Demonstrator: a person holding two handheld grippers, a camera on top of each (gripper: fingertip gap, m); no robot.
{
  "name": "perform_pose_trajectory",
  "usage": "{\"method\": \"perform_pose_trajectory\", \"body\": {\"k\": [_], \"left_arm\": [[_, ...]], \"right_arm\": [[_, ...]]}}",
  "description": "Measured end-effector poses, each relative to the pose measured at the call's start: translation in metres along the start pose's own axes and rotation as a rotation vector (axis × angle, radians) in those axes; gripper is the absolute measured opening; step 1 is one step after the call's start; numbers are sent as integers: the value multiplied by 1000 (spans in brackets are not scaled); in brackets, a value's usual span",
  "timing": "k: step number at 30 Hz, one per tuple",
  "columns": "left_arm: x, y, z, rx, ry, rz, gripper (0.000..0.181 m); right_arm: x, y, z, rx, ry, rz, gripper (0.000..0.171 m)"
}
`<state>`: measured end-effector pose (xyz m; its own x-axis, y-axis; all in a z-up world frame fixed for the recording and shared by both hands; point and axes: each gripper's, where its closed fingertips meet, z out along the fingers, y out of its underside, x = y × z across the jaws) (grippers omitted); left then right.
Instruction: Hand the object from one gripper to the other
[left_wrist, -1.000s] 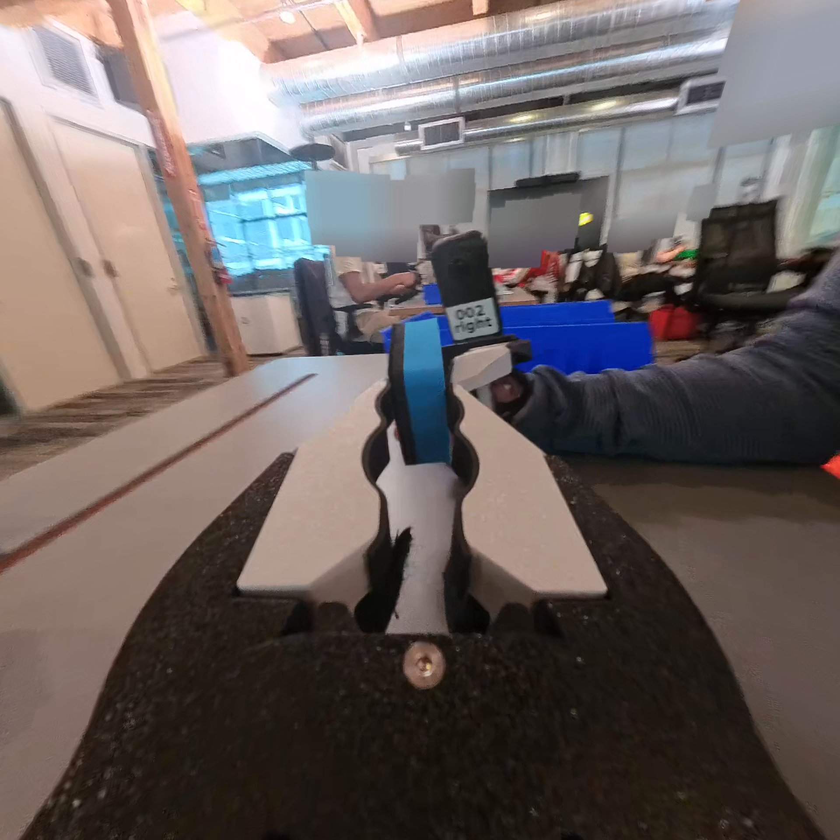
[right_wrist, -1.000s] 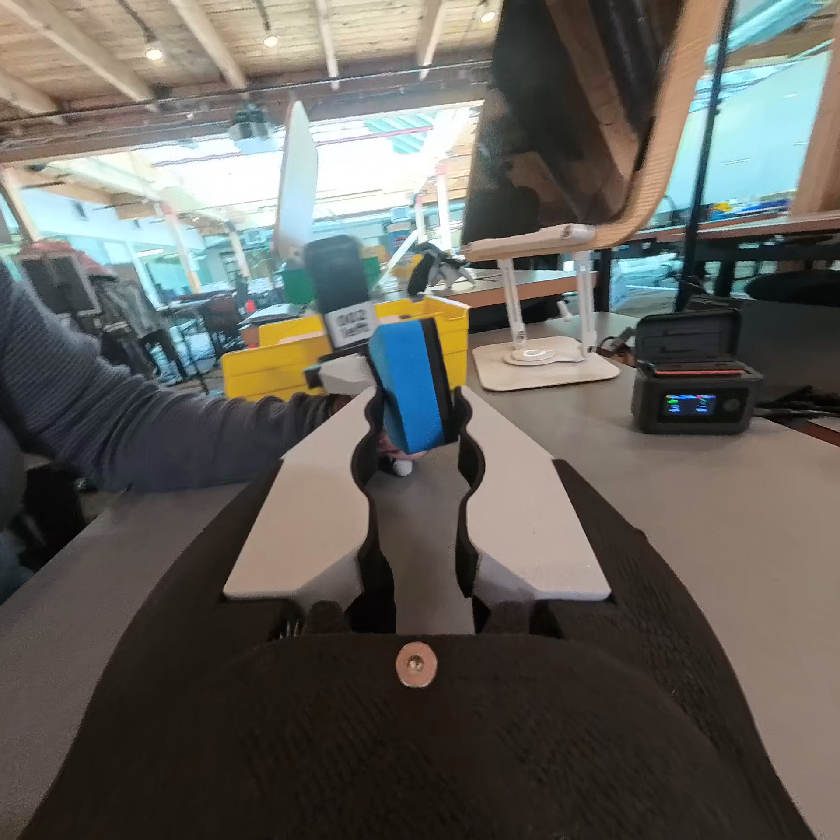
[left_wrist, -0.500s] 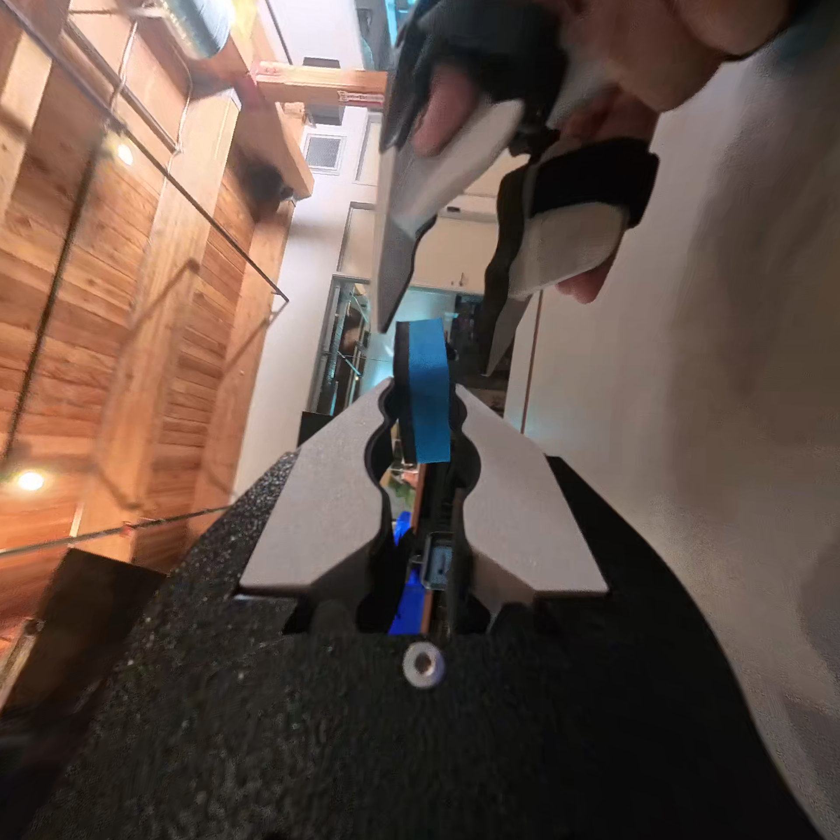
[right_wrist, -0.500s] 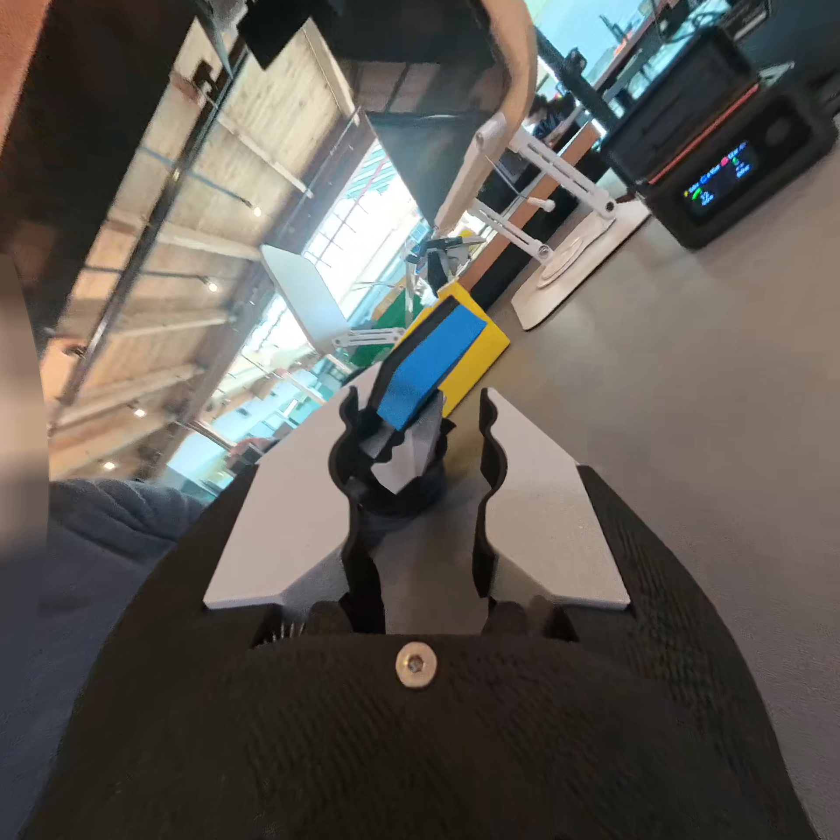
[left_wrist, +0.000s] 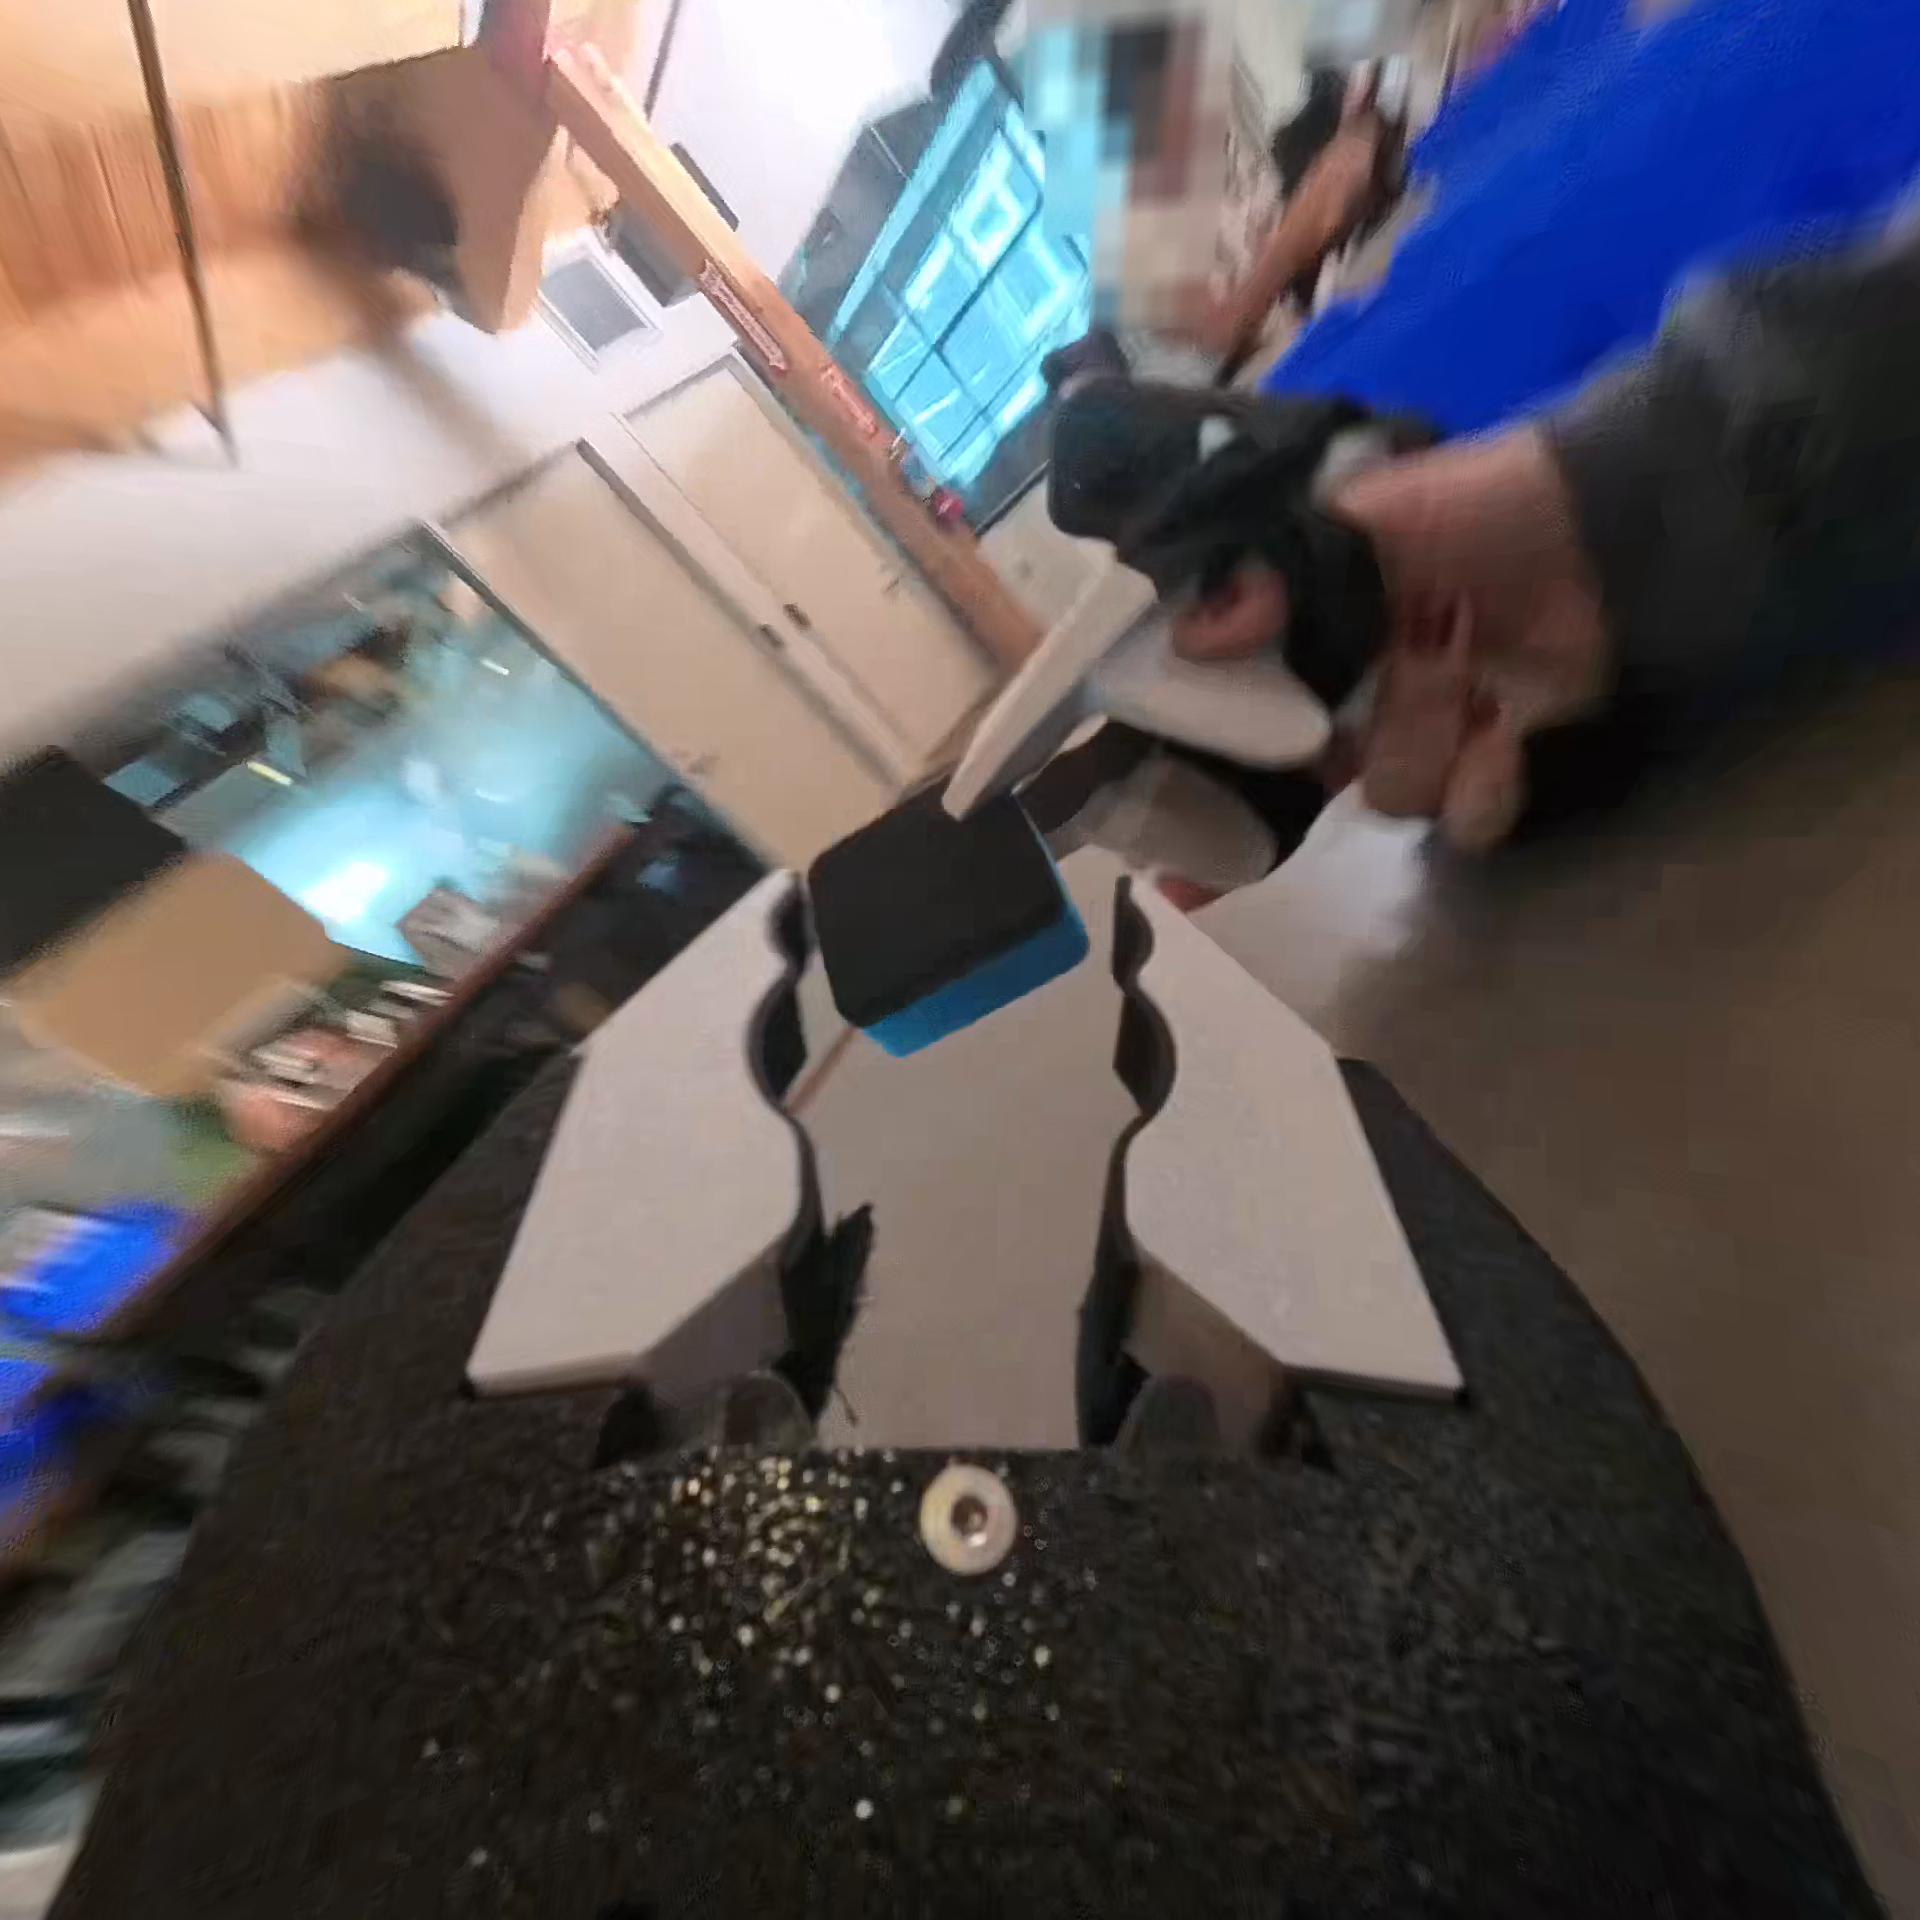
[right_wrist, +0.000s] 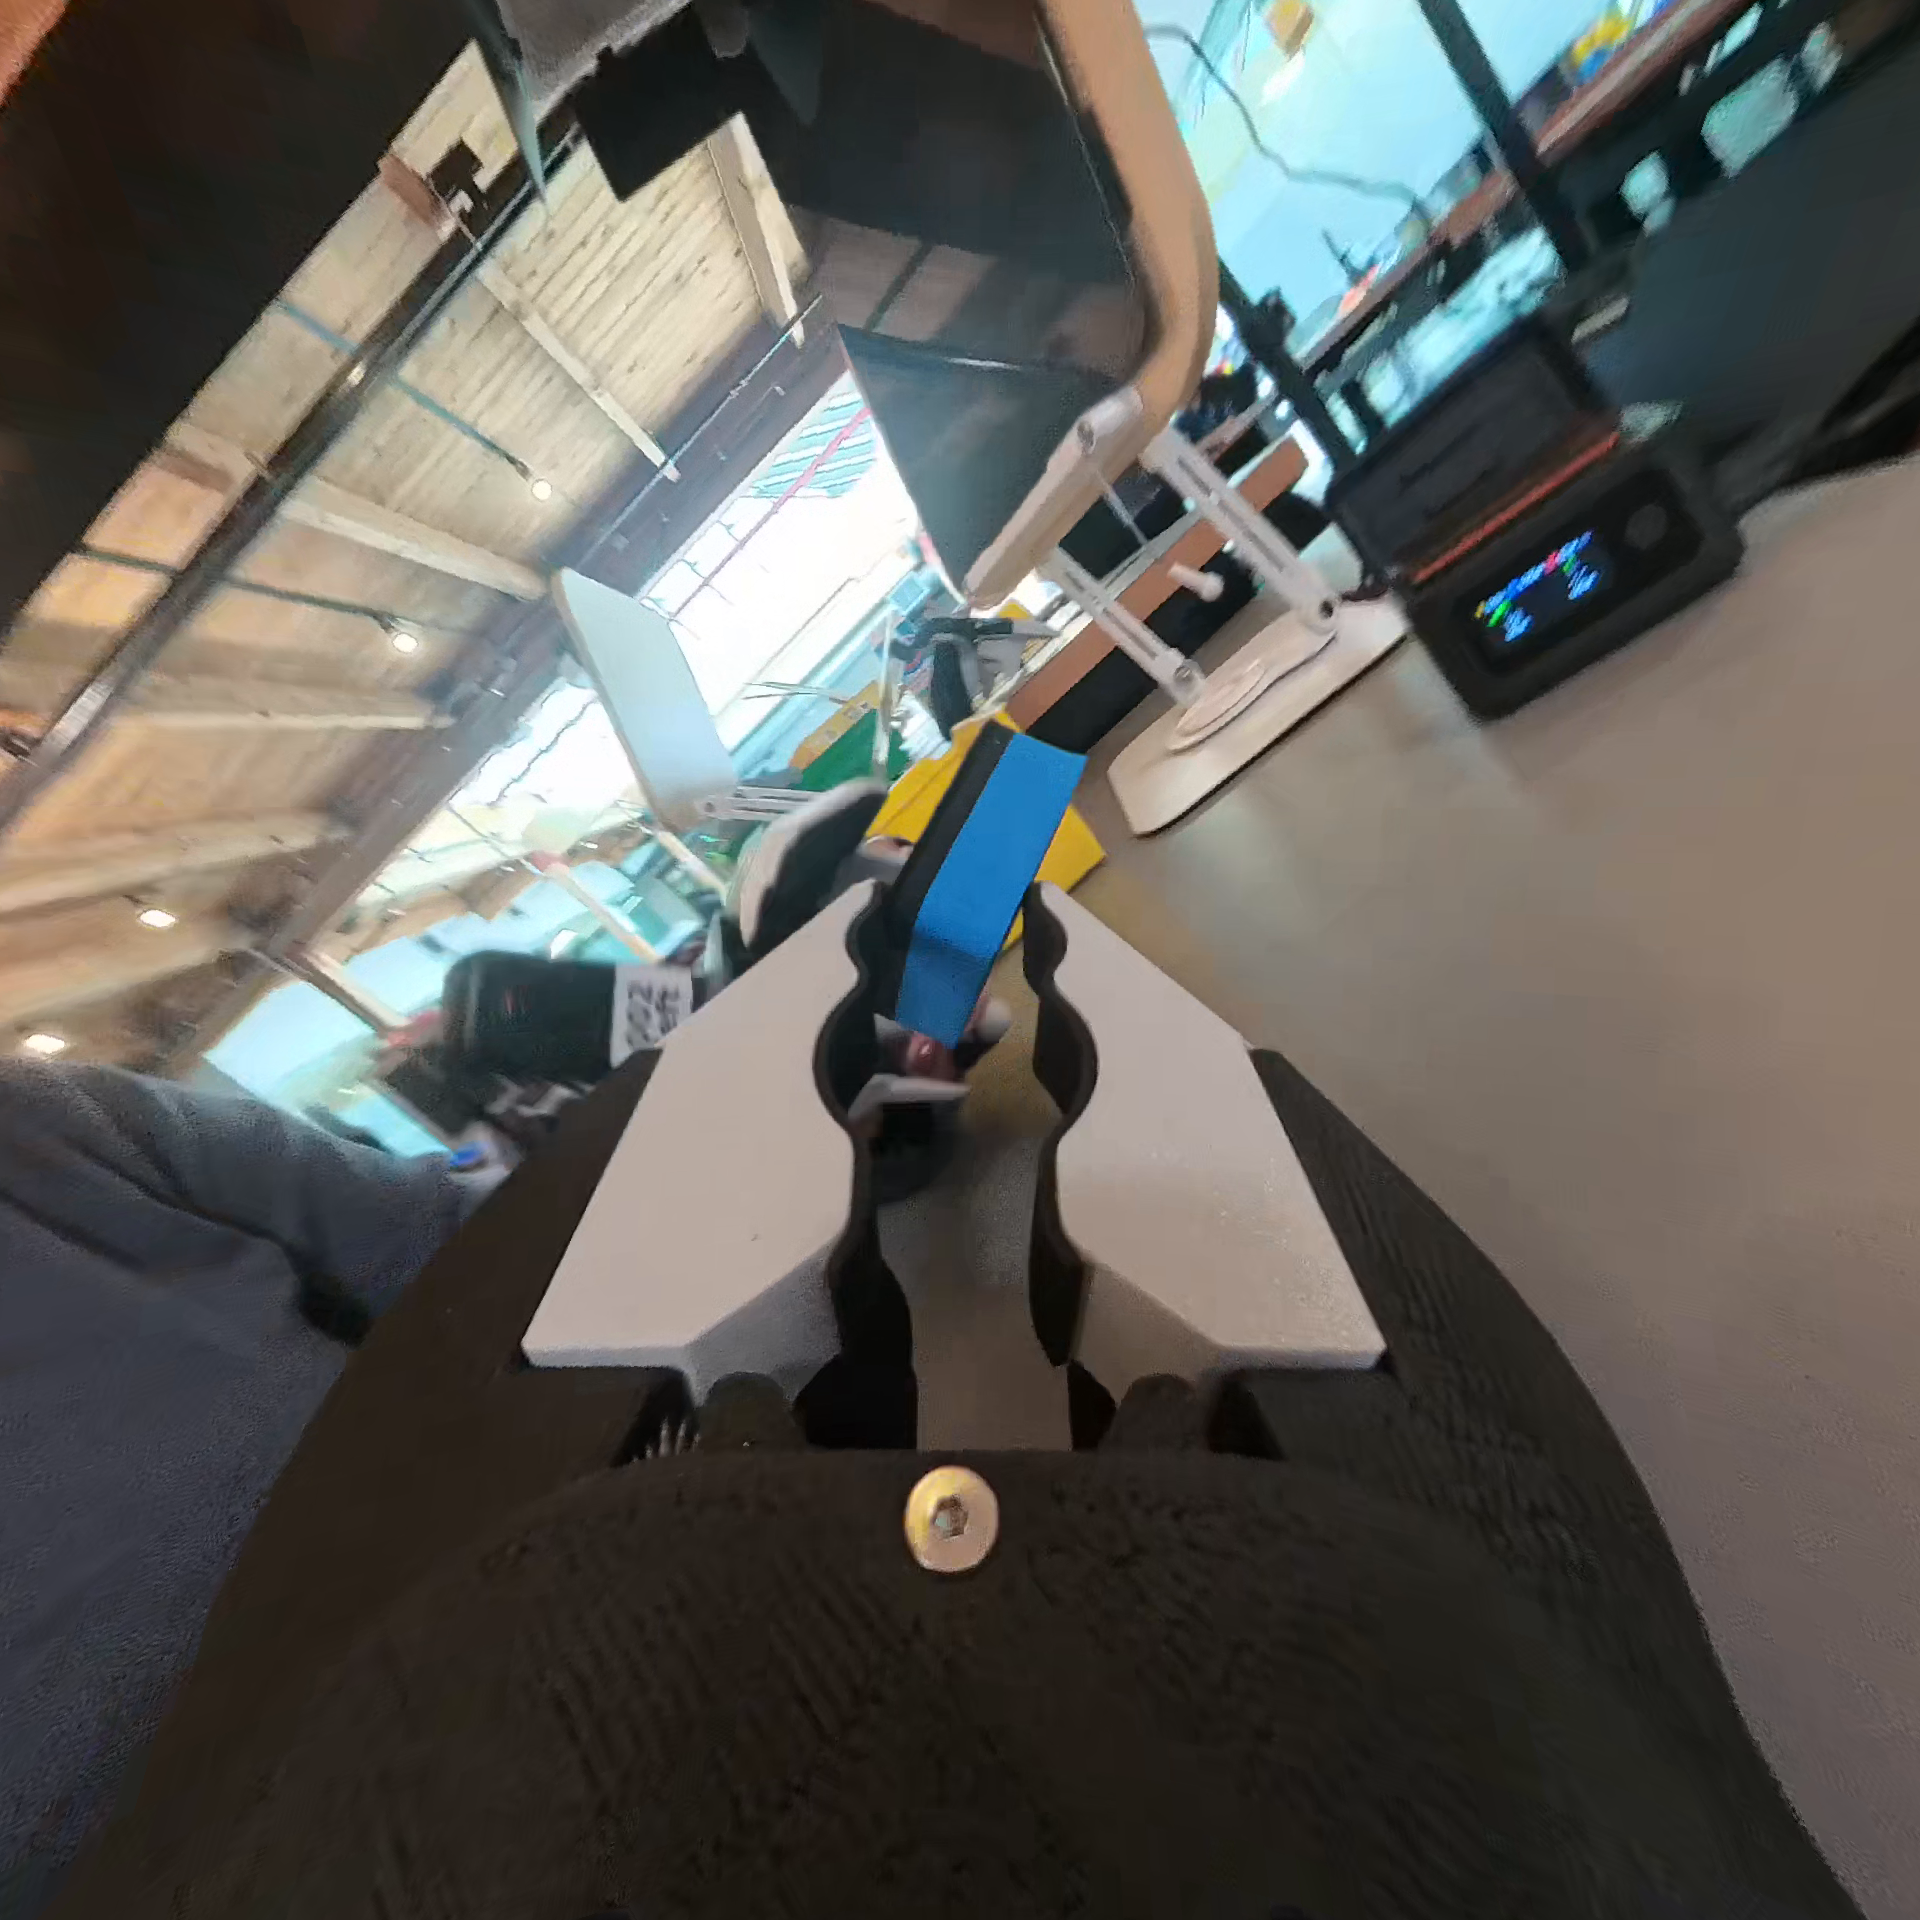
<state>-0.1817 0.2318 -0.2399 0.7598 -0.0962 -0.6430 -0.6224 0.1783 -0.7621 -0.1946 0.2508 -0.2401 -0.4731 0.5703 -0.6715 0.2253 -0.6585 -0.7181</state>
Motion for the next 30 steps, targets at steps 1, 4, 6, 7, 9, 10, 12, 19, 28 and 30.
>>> {"method": "perform_pose_trajectory", "body": {"k": [1,4,6,7,9,10,12,19,28,30], "left_arm": [[-4,-2,-1,33,31,-160,61],[-8,-6,-4,135,160,-548,77],[-15,-4,-6,169,199,-689,73],[-16,-6,-8,196,236,-747,68],[-14,-14,-14,259,330,-845,54],[-11,-20,-18,292,395,-878,43],[-6,-26,-23,327,489,-934,26],[-29,-28,-24,403,251,-821,16],[-35,-16,-23,379,411,-1218,28],[-36,-4,-16,317,463,-1401,60]], "right_arm": [[-1,-3,-1,13,12,-66,23],[-13,-9,-3,40,22,-324,23],[-29,-4,-3,19,-17,-497,23],[-36,1,-3,-7,-47,-550,23],[-45,11,-5,-55,-106,-576,23],[-48,14,-5,-63,-129,-569,22],[-53,17,-7,-74,-172,-547,23],[-37,5,2,-17,-88,-391,39],[-35,7,6,-19,13,-631,18],[-29,1,6,2,121,-841,18]]}}
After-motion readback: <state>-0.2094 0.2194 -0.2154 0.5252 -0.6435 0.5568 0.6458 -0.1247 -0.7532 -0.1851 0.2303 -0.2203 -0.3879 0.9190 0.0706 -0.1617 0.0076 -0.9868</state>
